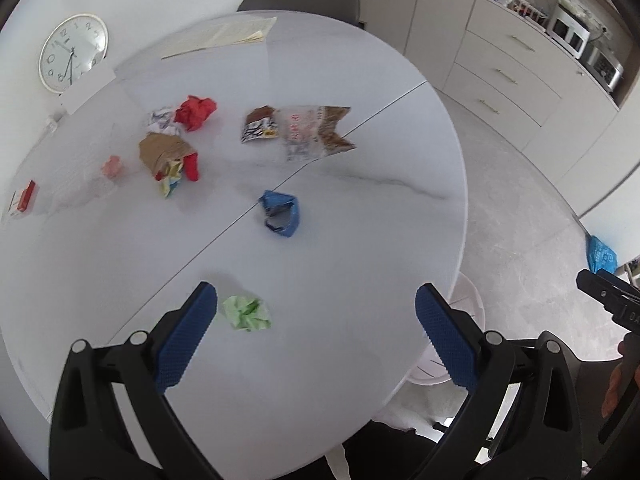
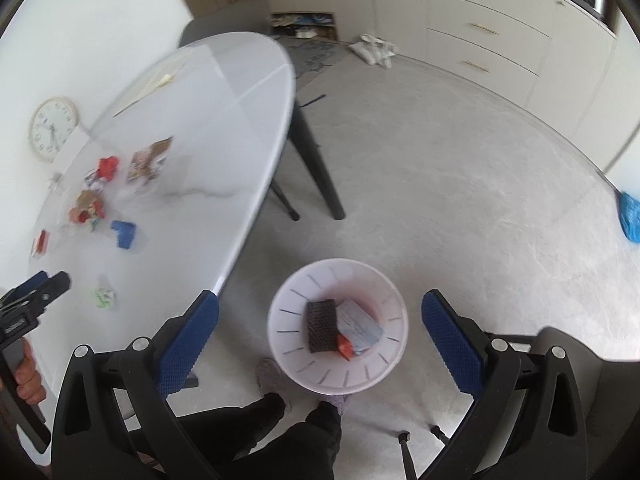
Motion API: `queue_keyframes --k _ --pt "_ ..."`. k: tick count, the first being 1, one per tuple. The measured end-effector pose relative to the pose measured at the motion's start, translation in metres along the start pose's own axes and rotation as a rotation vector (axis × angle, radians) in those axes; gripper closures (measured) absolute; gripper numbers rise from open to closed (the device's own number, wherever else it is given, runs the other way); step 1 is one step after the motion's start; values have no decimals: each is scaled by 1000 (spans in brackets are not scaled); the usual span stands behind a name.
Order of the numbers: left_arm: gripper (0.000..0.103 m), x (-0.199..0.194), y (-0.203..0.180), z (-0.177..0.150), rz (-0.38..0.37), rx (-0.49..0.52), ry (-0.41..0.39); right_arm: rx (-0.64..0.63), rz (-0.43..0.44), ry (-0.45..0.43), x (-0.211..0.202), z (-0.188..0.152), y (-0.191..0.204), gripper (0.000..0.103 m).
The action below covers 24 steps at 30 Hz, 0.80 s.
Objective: Collect trash
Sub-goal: 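Lower the left tool onto the green crumpled paper and grasp it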
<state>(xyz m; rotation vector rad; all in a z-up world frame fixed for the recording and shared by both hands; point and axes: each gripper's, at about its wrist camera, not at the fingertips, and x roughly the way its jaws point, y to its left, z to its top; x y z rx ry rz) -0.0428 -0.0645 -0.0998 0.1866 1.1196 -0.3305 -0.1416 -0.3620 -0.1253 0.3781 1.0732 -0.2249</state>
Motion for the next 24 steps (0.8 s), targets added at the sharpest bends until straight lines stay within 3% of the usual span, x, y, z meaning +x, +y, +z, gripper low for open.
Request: queue_keyframes --k 5,16,19,23,24 --pt "8 28 38 -15 25 -50 61 -105 42 0 8 8 52 3" --pt "32 78 62 -26 -25 -76 130 -140 91 37 21 7 114 2" --pt "44 86 60 -27 -46 -60 144 -145 86 40 22 7 122 2" --pt "67 92 61 -28 -67 -58 156 -149 88 45 26 8 133 2" --pt "69 91 63 -29 -70 -59 150 -152 91 48 27 8 137 2"
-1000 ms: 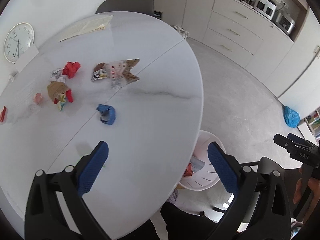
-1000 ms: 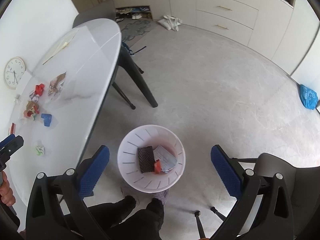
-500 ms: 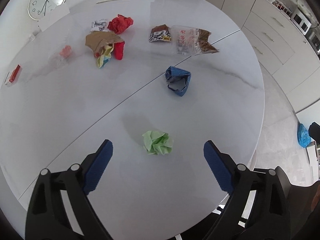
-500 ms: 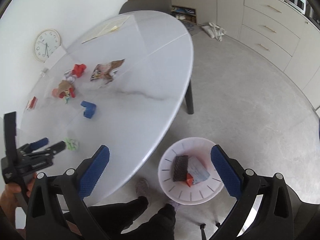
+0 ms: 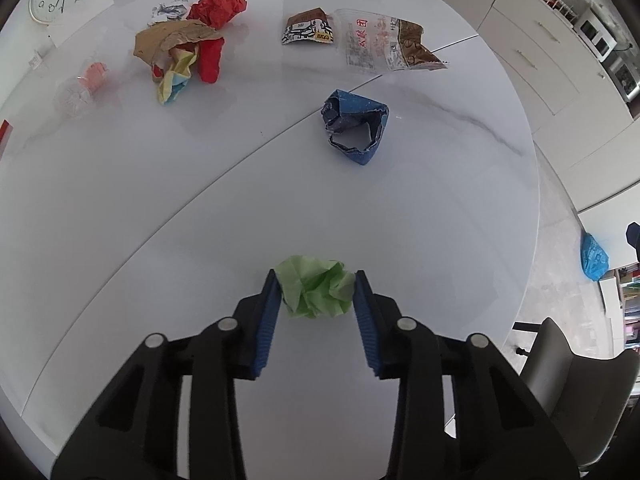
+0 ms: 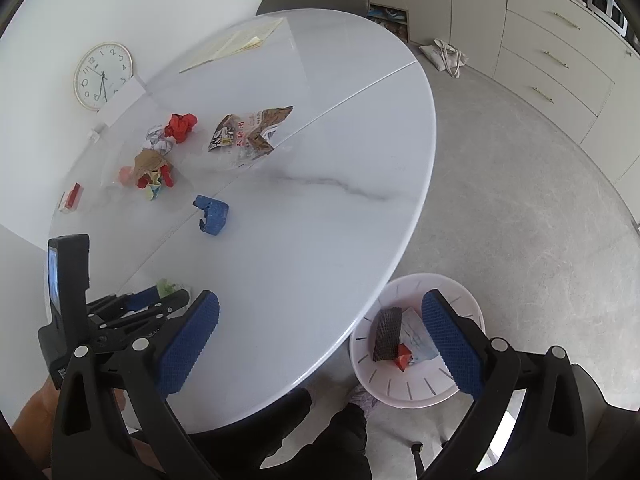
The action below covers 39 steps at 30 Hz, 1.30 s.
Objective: Collect trash
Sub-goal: 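Lower the left tool onto the green crumpled paper and grasp it, then grasp the blue crumpled paper with the right tool while the left holds the green paper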
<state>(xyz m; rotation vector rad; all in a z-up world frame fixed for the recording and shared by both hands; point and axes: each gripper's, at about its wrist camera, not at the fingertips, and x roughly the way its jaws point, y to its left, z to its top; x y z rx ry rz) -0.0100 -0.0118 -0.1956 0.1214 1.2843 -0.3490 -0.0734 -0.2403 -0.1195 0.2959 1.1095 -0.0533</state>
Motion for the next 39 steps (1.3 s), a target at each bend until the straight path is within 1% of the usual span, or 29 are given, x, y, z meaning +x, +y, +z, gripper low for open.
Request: queue_keyframes --k 2,4,8,12,15,18,21,24,26,28,30,31,33,37,39 --pt "72 -1 4 0 -18 -5 -9 -7 10 6 3 2 5 2" --pt "73 -5 9 1 -28 -13 -15 -20 19 10 8 5 13 2" --pt "73 -17 22 6 -15 -29 -30 -62 42 20 26 16 36 2" --pt "73 -35 38 12 17 -50 -47 -132 63 38 57 32 69 2" --pt "73 -50 55 14 44 -74 -66 -173 73 71 87 45 94 3" --pt "73 -61 70 16 42 -99 -80 -194 58 100 117 55 113 3" --pt "73 -71 78 17 59 -100 -103 -207 35 129 141 62 126 3" --pt "72 -74 81 18 71 -87 -112 -206 10 147 156 67 133 9" --pt "72 -74 83 20 67 -86 -110 -206 -8 157 163 69 135 19" --pt "72 -74 85 20 63 -86 -109 -202 -12 171 169 71 135 34" --pt "72 -74 86 21 60 -80 -110 -202 -13 180 172 71 136 45" --pt "72 -74 86 21 64 -77 -113 -208 -16 173 171 71 137 55" --pt "72 -74 85 22 79 -63 -120 -210 -1 178 171 72 137 71" --pt "72 -76 81 24 86 -49 -127 -180 25 170 164 72 130 71" --pt "72 -78 77 24 83 -42 -130 -161 55 166 155 71 121 71"
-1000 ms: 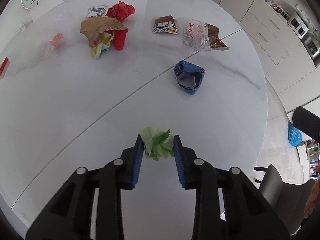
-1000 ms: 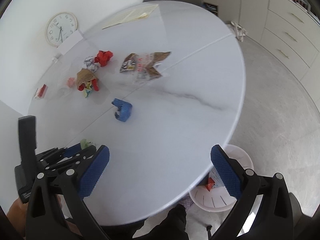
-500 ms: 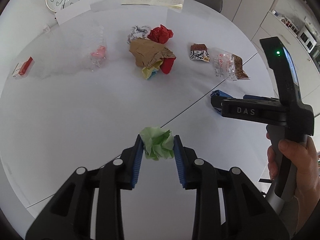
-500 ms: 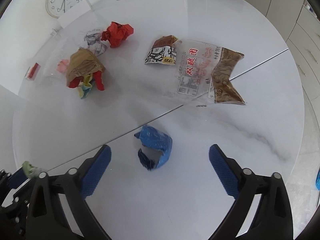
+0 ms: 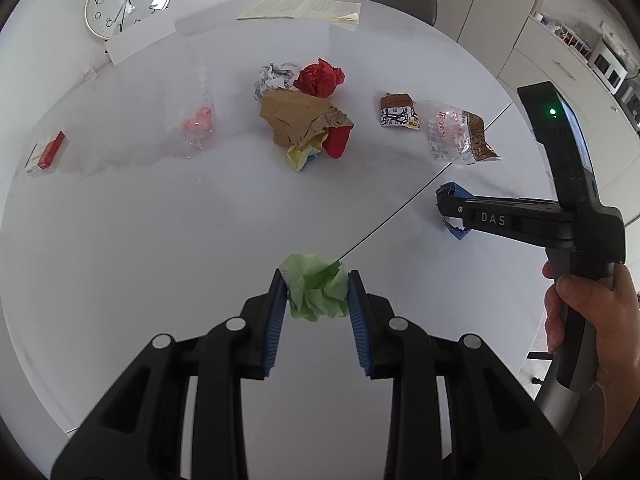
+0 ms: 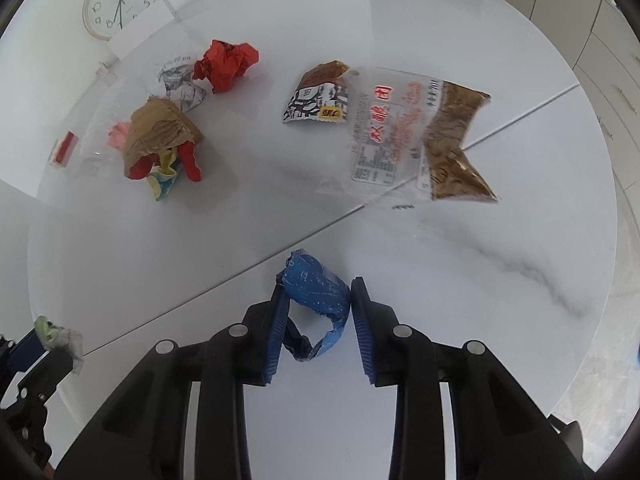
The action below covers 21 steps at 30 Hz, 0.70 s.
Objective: Collect trash
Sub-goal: 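Grasp the blue crumpled paper with the right tool while the left holds the green paper, then carry both papers over the white bin and open both tools to drop them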
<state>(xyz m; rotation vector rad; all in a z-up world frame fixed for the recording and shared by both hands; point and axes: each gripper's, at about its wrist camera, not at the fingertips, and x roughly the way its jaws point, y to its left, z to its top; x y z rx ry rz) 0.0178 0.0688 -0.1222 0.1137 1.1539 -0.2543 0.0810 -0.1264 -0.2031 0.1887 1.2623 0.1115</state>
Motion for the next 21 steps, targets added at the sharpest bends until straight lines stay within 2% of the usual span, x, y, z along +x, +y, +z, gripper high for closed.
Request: queue_keyframes --k 3,8,12,17,18,19,21 --pt "72 -4 -11 -2 1 26 -9 6 17 -17 -23 -12 -14 71" --pt "72 -11 -39 -8 -38 72 -12 61 26 -52 -84 -62 -54 71" --pt "72 -14 -73 -12 -84 133 -7 138 -26 -57 -120 -108 -104 70" --pt "72 -16 -126 -14 -143 226 5 245 -83 -31 -114 -150 -154 69" --pt "72 -17 -135 -15 -152 242 6 258 -84 -26 -110 -155 -163 60" --pt "72 -18 -147 -16 -164 263 7 274 -86 -18 -103 -162 -174 42" --pt "72 -20 -169 -17 -183 304 11 310 -123 1 -91 -174 -194 22"
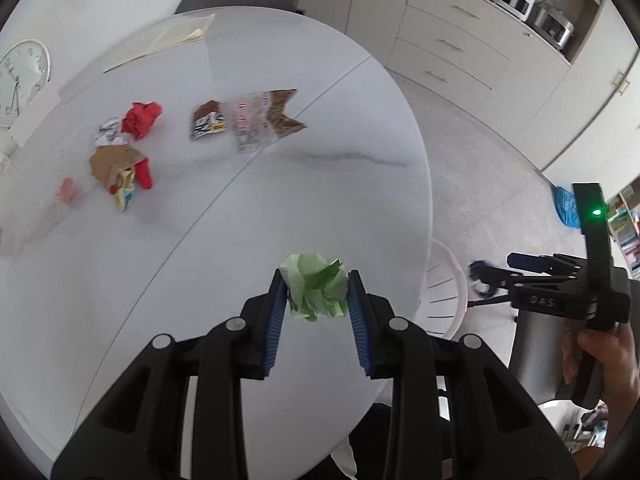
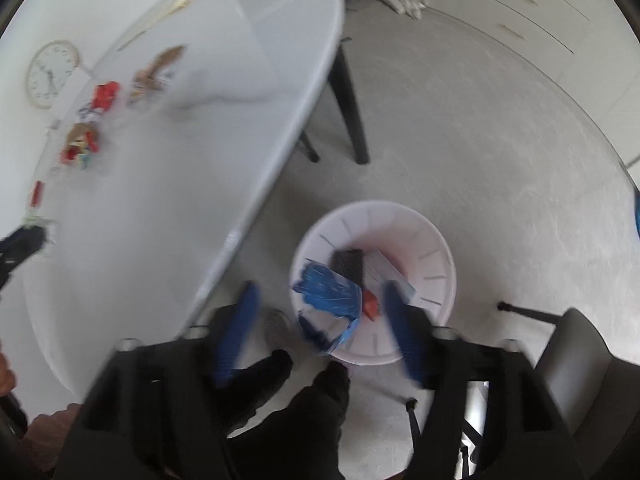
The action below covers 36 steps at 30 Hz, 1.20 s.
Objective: Collect trash
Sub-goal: 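Carry both papers over the white bin and open both tools to drop them, then move the left tool to the clear plastic bottle and grasp it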
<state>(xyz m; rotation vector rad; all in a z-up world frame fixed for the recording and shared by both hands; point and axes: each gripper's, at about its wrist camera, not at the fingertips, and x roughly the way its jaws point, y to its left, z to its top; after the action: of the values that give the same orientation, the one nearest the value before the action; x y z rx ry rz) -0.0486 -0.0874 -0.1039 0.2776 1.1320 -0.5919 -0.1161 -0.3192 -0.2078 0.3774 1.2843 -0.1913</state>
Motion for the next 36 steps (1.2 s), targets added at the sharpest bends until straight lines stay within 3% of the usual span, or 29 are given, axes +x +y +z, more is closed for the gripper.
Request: queue_keyframes --k 6,12,16,19,21,24,36 --pt "72 10 -65 9 -46 143 25 116 -27 -15 -10 -14 -50 6" --pt "72 26 -124 17 -121 236 72 160 -69 -72 -45 -18 -91 3" --pt "69 34 -152 23 -166 265 87 181 -52 -103 -61 -16 -104 3" --pt "50 37 -165 24 -176 269 101 186 -50 -119 -69 -17 -109 3" --pt "25 36 -169 24 -155 273 93 181 -53 -127 -74 -16 -110 3" --pt "11 29 -173 24 -133 295 55 175 -57 -132 -79 -17 -110 3" --pt "8 19 -151 30 -97 261 22 139 -48 -148 -85 -9 -90 3"
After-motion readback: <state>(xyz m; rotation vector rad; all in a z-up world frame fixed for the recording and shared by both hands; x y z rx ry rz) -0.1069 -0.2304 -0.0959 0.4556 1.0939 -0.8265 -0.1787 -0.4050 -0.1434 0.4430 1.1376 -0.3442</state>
